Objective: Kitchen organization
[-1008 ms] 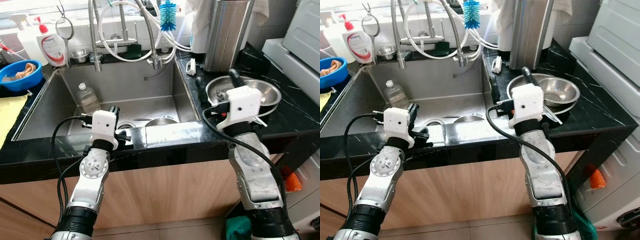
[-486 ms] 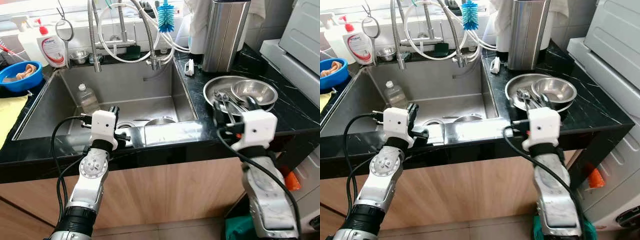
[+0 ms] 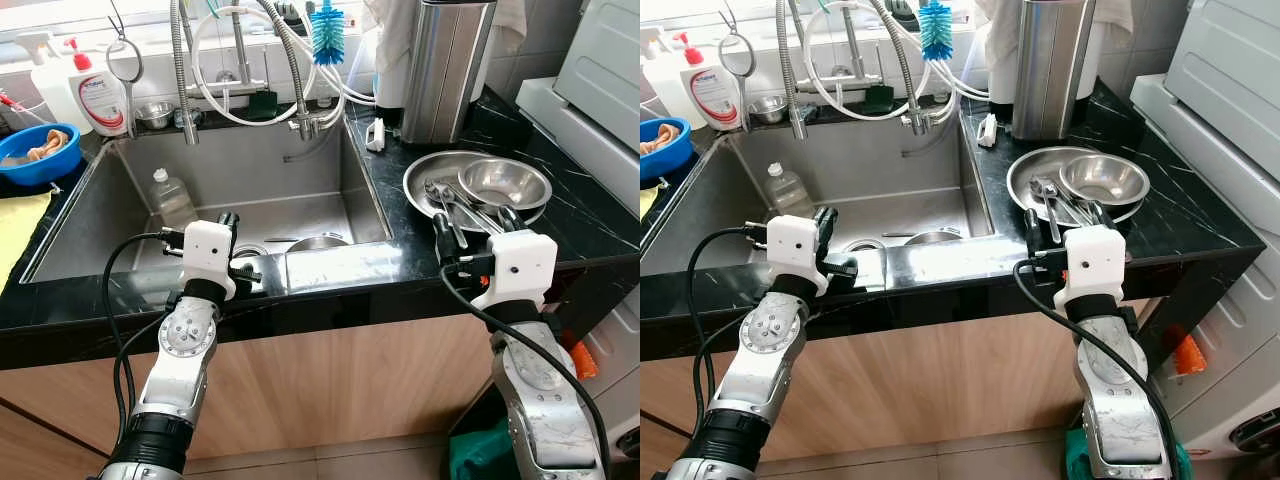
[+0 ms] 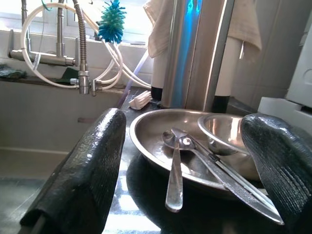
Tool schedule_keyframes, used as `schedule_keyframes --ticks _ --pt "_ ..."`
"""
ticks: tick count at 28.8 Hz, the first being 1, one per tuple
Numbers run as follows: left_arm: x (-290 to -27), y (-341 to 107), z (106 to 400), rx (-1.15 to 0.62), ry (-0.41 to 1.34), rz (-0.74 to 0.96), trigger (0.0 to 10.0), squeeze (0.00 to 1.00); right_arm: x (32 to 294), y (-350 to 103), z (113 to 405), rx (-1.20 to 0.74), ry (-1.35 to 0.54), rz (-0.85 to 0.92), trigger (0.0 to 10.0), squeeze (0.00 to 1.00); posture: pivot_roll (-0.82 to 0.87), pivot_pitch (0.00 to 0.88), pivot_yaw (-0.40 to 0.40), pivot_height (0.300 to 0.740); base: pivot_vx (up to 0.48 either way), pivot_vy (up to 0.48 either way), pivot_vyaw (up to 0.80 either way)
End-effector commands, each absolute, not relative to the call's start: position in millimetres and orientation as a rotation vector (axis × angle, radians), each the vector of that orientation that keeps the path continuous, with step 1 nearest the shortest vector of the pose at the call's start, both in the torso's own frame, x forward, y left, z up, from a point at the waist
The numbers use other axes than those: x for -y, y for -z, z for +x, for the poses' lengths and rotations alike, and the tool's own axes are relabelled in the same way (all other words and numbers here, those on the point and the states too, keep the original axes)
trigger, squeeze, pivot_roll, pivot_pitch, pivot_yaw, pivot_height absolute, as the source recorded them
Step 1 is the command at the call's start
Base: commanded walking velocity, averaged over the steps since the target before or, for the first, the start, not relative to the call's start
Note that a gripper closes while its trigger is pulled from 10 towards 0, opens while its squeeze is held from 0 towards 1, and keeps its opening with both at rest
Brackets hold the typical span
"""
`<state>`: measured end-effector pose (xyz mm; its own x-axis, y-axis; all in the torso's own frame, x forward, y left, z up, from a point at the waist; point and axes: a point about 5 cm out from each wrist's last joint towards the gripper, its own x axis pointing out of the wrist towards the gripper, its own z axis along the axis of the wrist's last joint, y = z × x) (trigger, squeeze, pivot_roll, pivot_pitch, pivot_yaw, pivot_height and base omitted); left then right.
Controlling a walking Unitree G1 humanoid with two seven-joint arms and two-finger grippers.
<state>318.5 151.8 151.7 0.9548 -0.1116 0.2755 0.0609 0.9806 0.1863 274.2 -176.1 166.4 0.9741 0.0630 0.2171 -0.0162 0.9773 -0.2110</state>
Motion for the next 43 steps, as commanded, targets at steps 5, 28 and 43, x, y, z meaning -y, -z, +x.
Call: schedule_keyframes --ticks 5,28,43 --pt "-155.5 -151.8 317.8 0.29 0.087 0.186 10.0 0.0 176.3 -156.8 276.6 0.169 -0.063 -0.195 10.0 0.0 -0.23 0.0 0.056 0.731 0.0 0.0 0.0" --pt "-157.1 -152.7 318.2 0.288 0.083 0.188 10.0 0.0 173.6 -149.6 291.6 0.071 -0.114 -0.231 10.0 0.0 -0.22 0.0 0.058 0.731 0.0 0.0 0.0" --pt "-157.3 -153.4 318.5 0.291 0.083 0.189 10.0 0.0 176.6 -145.7 292.3 0.036 -0.108 -0.222 0.0 0.0 -0.22 0.0 0.06 0.731 0.0 0.0 0.0"
